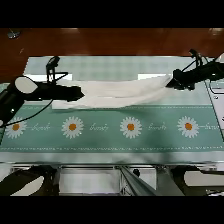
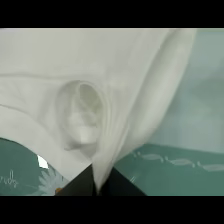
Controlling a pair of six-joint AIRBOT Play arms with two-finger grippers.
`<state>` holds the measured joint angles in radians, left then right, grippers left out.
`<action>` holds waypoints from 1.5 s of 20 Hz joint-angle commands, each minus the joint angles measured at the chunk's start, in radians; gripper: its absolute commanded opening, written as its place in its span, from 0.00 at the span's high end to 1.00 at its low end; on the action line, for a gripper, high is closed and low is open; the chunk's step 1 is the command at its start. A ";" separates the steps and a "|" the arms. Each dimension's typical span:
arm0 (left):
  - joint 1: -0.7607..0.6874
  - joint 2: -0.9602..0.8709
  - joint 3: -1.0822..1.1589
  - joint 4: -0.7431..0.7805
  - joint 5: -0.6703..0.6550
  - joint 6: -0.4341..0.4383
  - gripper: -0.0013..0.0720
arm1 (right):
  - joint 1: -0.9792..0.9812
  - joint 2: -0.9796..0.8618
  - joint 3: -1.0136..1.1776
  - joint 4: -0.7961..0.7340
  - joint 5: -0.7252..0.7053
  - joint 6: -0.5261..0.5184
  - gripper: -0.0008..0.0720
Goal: Fold the shirts.
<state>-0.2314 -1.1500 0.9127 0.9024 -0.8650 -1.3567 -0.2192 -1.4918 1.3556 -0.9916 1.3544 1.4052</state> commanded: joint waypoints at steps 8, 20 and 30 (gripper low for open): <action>-0.451 -0.414 0.257 -0.077 0.204 0.006 0.94 | -0.002 0.752 -0.484 -0.061 0.036 0.019 0.96; -0.721 -0.799 0.700 -0.114 -0.005 -0.134 0.94 | 0.045 0.819 -0.494 -0.052 0.014 0.059 0.96; -0.159 -0.402 0.705 0.216 -0.380 -0.182 0.94 | 0.331 0.661 -0.359 0.000 -0.102 0.111 0.96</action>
<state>-0.5556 -1.7054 1.6222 0.9524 -1.1114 -1.5196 0.0116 -0.7486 0.9264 -1.0130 1.3163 1.5040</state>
